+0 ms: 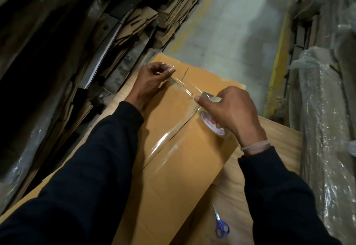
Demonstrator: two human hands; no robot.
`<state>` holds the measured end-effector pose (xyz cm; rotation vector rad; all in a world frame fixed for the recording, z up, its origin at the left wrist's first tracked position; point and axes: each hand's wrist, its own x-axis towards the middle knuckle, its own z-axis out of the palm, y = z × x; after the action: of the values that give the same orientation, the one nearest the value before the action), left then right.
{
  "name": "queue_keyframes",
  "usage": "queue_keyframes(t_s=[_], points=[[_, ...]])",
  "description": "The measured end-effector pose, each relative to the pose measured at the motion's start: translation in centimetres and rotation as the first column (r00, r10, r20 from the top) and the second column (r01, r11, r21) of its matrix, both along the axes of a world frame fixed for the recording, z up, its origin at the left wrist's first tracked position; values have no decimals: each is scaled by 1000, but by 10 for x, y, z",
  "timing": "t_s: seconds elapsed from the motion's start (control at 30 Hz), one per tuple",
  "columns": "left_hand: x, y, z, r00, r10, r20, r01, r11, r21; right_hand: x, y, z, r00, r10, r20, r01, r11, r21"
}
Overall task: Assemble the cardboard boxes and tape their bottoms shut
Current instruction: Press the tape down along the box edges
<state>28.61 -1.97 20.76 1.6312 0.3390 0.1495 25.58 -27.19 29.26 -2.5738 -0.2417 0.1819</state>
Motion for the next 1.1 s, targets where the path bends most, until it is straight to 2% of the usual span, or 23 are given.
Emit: queue_keyframes(t_s=[0.2, 0.4, 0.53, 0.7, 0.8, 0.9, 1.03, 1.1], points=[[16, 16, -12, 982, -68, -178, 49, 992, -114, 22, 13, -1, 999, 35, 15, -32, 986, -161], [21, 18, -18, 964, -92, -251, 18, 959, -282, 33, 20, -2, 999, 18, -38, -25, 979, -202], [17, 14, -14, 942, -46, -334, -71, 942, -329, 34, 20, -2, 999, 13, -38, -21, 977, -211], [22, 8, -11, 901, 21, -434, -151, 952, -267, 35, 23, -1, 998, 12, -60, -26, 972, -235], [25, 6, -13, 902, 69, -425, -149, 976, -157, 36, 24, -2, 998, 9, -62, -24, 972, -235], [24, 11, -18, 936, 80, -343, -118, 989, -92, 36, 24, -2, 998, 7, -66, -22, 971, -237], [19, 12, -21, 969, 72, -237, -108, 984, -143, 35, 25, 1, 996, -5, -94, -18, 969, -245], [17, 12, -20, 955, 57, -292, -115, 976, -185, 34, 24, 2, 994, -13, -109, -15, 969, -245]])
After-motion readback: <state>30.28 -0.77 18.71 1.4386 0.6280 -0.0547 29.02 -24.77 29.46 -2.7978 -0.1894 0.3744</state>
